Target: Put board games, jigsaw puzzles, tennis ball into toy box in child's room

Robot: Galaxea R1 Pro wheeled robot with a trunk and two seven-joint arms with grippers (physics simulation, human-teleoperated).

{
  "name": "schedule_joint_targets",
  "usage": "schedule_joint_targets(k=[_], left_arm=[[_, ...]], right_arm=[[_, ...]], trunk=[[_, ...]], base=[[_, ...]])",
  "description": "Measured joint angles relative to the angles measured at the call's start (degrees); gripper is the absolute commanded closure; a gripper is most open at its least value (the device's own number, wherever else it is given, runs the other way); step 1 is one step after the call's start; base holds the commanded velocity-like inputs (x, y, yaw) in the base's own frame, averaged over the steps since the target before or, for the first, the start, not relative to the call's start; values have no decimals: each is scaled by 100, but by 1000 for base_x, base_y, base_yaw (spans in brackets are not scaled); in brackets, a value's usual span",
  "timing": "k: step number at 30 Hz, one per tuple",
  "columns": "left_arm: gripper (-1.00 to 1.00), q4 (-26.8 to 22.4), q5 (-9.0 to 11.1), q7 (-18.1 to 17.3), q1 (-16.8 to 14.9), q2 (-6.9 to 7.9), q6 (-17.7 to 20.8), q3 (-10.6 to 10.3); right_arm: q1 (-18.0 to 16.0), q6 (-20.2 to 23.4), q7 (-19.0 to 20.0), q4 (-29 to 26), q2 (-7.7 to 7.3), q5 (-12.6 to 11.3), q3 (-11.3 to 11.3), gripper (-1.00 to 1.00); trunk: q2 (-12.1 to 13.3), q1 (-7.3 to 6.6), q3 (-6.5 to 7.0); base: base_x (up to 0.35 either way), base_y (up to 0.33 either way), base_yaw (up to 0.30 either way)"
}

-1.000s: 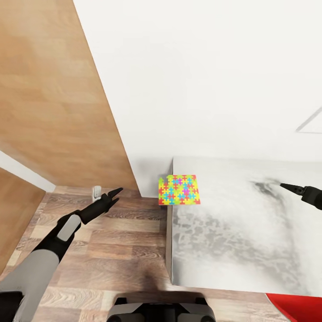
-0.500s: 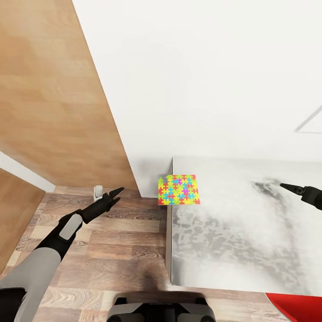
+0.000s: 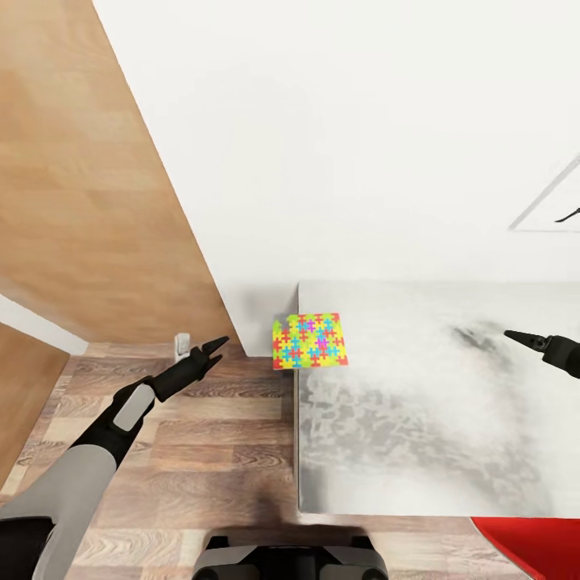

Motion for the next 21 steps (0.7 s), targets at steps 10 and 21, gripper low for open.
schedule_joint_targets(k=[10,21], left_arm=[[-100,-67,6,-24,-56,-131,59,0],[-100,-82,-4,182,-194,-277,101,-4]], right_arm=[[-1,0,0,0,0,3,21,-100],[-1,0,-1,0,0,2,27,-100]], trunk=[[0,0,0],[0,0,0]], base=[[0,0,-39],[0,0,-6]])
